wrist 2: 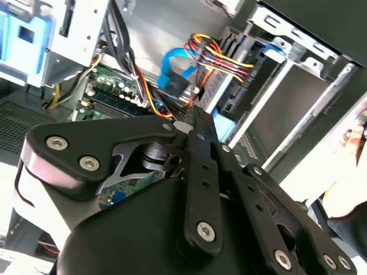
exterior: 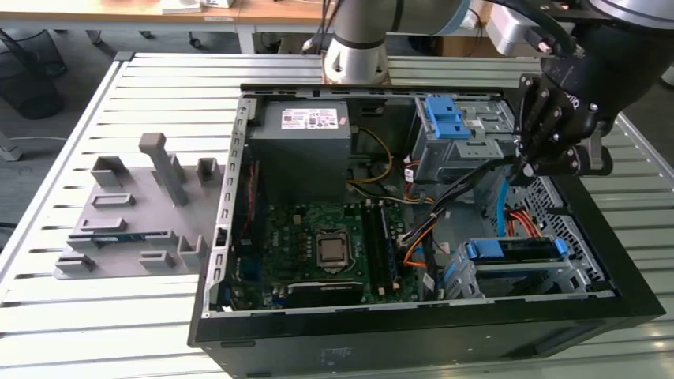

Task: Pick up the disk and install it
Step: 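Insert the second disk wire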

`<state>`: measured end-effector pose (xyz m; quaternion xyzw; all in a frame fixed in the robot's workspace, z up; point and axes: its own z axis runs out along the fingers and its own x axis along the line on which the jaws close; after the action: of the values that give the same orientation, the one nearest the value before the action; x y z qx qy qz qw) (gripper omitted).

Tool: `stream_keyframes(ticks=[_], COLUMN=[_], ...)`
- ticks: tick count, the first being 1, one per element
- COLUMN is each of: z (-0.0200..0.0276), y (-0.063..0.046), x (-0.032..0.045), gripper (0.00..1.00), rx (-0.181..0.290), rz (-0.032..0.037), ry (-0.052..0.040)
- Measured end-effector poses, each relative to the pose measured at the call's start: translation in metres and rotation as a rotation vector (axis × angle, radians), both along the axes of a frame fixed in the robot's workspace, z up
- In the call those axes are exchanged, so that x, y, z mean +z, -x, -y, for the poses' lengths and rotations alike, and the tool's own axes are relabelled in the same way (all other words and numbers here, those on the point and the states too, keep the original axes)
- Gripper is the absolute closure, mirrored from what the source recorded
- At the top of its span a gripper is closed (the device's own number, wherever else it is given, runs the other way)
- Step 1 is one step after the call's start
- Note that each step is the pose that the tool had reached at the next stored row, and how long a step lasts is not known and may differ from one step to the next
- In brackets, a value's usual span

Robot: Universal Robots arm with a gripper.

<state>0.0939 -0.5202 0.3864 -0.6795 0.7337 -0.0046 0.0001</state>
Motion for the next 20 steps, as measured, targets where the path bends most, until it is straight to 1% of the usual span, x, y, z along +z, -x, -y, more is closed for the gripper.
stream_keyframes(ticks=[4,7,9,14,15,16,20], z=[-0.0063,-0.0109,-0.0116,-0.0152,-0.0164,-0.0174,-0.0203], y=[0.000,0.000,0.000,-0.002,-0.003,-0.003,-0.004], x=[0.0034,0.0043,0.0042,0.0043,0.0043,0.0043,0.0044], gripper=[0.89,0.89,0.89,0.89,0.89,0.83,0.83], rx=[0.000,0.000,0.000,0.000,0.000,0.000,0.000], rz=[0.0000,0.0000,0.0000,0.0000,0.0000,0.0000,-0.0001], ry=[0.0000,0.0000,-0.0039,-0.0042,-0.0042,-0.0043,-0.0041])
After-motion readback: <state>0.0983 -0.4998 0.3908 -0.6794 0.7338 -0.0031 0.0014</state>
